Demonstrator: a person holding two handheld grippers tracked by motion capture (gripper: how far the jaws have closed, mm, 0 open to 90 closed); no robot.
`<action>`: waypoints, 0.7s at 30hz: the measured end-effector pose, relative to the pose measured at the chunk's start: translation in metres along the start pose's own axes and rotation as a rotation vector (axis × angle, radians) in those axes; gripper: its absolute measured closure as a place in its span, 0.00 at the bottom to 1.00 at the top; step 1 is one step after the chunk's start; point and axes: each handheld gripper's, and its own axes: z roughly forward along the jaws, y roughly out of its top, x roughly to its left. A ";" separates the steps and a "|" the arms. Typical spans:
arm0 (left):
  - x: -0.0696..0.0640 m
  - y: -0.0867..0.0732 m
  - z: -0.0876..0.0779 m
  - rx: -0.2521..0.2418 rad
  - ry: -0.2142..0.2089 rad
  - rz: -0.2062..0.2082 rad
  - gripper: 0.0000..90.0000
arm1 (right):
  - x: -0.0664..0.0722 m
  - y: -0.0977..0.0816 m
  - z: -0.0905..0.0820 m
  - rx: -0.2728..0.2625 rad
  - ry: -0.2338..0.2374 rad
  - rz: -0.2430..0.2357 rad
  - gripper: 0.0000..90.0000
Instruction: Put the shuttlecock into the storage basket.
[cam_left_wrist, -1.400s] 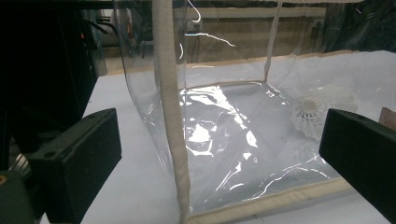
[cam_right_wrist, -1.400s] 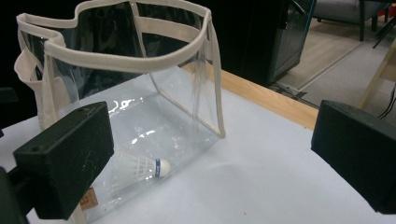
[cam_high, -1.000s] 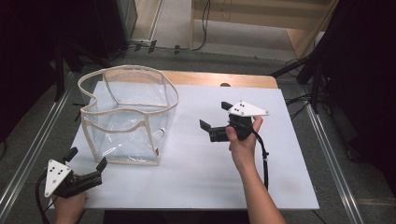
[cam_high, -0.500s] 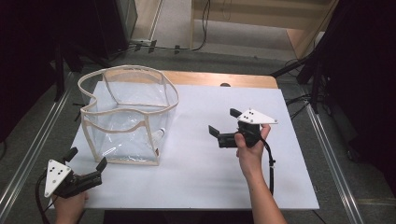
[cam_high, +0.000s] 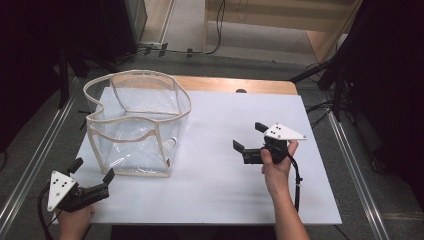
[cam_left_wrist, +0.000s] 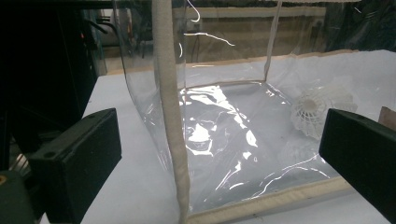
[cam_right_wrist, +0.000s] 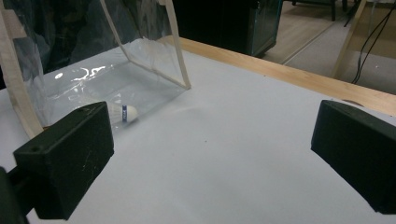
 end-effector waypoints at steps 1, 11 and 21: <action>0.000 0.000 0.000 0.001 0.000 0.000 0.00 | 0.000 -0.001 -0.001 0.002 -0.001 0.005 0.00; 0.000 0.000 0.000 0.000 0.000 0.002 0.00 | -0.008 -0.015 -0.010 0.009 -0.023 0.024 0.00; 0.000 0.000 0.000 -0.001 0.000 0.001 0.00 | -0.016 -0.023 -0.024 0.009 -0.049 0.033 0.00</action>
